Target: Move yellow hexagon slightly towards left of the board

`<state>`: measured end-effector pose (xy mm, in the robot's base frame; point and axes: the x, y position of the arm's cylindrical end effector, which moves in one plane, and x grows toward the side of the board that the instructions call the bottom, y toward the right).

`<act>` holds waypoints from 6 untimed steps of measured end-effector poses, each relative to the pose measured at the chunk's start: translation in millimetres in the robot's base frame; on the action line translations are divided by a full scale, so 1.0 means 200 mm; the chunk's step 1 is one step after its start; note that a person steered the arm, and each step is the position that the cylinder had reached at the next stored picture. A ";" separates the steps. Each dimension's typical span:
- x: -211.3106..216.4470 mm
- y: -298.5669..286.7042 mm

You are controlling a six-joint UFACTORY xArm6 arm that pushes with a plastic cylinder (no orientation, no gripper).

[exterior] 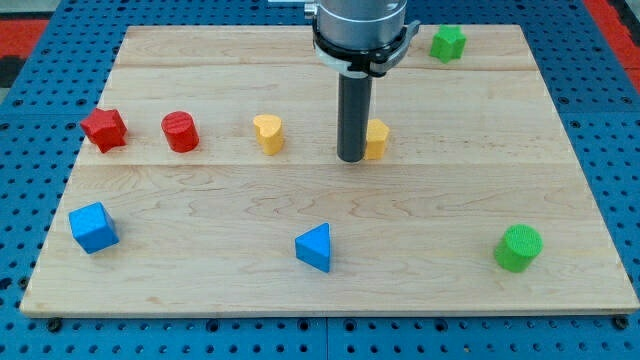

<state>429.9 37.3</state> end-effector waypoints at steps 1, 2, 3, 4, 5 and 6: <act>0.11 0.02; 0.09 0.21; 0.05 0.38; -0.09 0.32; -0.17 0.14; -0.28 0.24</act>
